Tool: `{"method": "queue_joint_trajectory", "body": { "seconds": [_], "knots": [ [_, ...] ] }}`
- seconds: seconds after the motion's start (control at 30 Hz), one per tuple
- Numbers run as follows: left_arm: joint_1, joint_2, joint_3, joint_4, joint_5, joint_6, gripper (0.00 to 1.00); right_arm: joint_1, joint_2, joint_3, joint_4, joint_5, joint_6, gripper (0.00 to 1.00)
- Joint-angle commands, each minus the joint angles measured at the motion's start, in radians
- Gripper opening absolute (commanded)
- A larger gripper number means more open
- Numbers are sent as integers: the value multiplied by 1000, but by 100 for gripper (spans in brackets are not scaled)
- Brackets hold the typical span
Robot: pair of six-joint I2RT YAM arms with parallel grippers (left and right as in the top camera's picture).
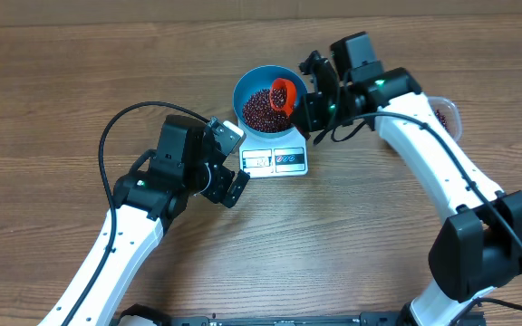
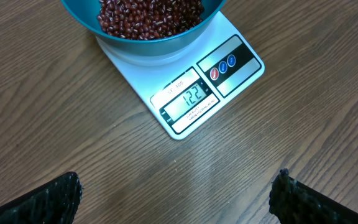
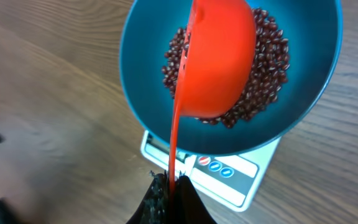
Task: Scoop item into bowl and weigh 150g on scale
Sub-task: 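Carry the filled scoop left over the blue bowl, then tilt the scoop and shake beans into the blue bowl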
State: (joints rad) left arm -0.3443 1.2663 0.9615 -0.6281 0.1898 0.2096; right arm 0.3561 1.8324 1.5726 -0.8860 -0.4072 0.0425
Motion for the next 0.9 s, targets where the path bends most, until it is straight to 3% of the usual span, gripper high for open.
{"method": "queue_joint_trajectory", "body": {
  "seconds": [0.0, 0.5, 0.87],
  "knots": [
    [3, 5, -3, 1, -6, -11, 99, 33, -21, 32, 18, 175, 10, 4],
    [3, 5, -3, 1, -6, -11, 100, 172, -21, 32, 80, 519, -63, 4],
    [3, 5, -3, 1, -6, -11, 100, 193, -21, 32, 89, 546, -77, 4]
  ]
}}
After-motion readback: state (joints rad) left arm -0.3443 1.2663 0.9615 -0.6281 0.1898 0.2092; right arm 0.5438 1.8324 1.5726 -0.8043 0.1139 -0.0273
